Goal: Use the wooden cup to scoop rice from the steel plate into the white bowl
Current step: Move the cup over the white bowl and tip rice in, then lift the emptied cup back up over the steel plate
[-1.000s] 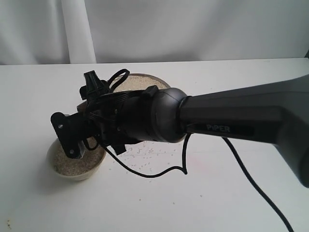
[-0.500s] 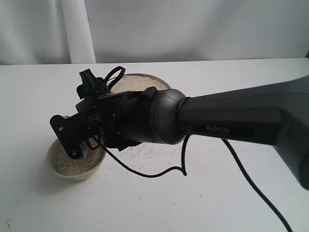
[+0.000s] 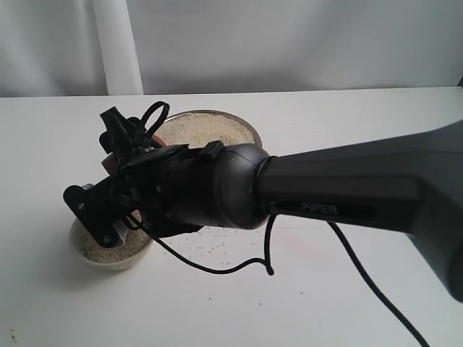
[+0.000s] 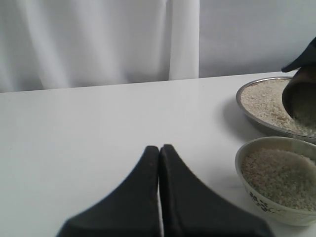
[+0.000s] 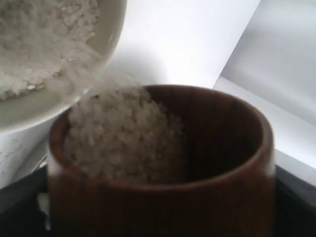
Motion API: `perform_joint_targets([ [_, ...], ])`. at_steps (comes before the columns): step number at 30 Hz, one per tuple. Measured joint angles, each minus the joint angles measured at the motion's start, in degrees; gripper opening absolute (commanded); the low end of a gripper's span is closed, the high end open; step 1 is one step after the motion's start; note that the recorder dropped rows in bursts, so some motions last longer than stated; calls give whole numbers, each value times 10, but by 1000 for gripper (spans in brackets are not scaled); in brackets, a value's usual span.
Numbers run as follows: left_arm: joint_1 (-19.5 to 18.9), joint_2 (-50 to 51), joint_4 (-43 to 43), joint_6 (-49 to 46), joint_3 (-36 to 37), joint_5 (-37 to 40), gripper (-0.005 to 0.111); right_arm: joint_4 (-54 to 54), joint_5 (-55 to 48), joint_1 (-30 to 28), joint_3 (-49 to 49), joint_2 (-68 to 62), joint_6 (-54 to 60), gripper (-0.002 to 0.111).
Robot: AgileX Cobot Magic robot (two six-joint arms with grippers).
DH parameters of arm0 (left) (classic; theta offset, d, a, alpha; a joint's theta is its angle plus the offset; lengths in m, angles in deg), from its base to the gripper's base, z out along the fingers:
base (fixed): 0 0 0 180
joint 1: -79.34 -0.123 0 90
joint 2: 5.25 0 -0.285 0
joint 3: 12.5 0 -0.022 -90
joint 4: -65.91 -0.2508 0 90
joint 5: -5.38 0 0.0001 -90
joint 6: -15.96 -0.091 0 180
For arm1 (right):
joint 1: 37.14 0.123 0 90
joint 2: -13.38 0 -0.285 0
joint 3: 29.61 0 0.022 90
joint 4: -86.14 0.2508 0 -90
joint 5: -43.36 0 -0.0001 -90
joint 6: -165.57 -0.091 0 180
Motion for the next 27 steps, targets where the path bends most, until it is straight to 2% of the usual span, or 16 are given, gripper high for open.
perform_joint_targets([
  [11,0,0,0,0,0,0,0,-36,-16,4,0,-14,0,0],
  [17,0,0,0,0,0,0,0,-96,-32,8,0,-46,-39,0],
  [27,0,0,0,0,0,0,0,-111,-41,13,0,-46,-45,0],
])
